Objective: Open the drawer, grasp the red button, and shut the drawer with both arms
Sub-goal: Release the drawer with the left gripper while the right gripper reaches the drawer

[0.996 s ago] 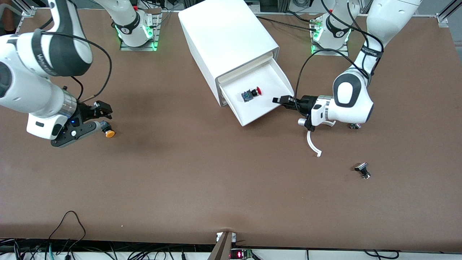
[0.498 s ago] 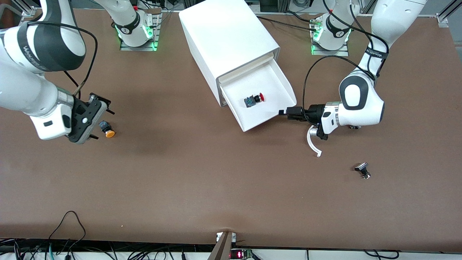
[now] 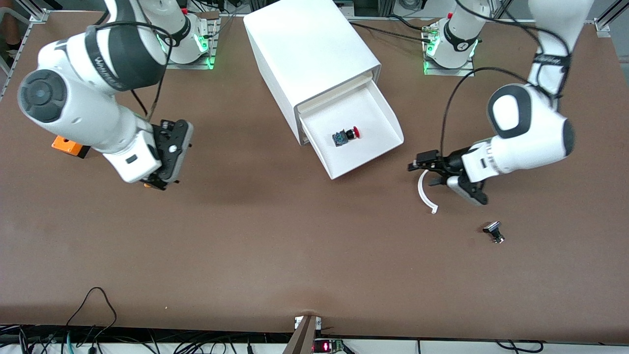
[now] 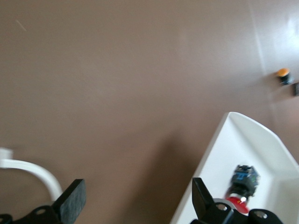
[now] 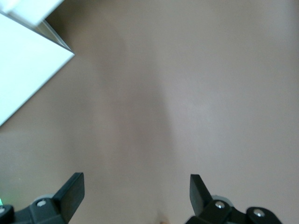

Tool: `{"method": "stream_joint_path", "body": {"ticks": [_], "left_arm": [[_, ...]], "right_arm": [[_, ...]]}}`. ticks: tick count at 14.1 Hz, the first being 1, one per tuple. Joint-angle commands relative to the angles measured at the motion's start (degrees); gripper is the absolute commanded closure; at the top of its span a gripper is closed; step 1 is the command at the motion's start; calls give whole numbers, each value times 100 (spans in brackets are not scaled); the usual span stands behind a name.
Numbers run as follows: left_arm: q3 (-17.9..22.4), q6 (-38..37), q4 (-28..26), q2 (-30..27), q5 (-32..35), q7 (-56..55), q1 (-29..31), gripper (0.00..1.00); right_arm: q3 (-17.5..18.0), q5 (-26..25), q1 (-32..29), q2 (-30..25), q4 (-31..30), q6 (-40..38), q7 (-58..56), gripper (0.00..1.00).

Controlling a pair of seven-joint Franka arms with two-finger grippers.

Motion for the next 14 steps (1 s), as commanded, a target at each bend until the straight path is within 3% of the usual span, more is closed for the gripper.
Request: {"method": "stream_joint_path", "body": {"ticks": [1,3,8,10,14], "left_arm": [[24,-231,12,-734,920,-67,167,0],[224,-906,292,-1052,1482,-85,273,0],[340,-3226,1882,-1150,3381,-1224,213,0],[296,-3387,1973,-1167,3865,-1491,194,0],[323,-3352,1946,-1106,3903,-1517,195,0]], "right_arm": [[290,159,215,324,361,-63,-156,0],[581,124,443,526,580,-46,-156,0],[634,150,1199,1124,1275,-46,-147,0],[634,150,1550,1291,1337,67,-69,0],[617,97,2079,1600,1390,700,64,0]]}}
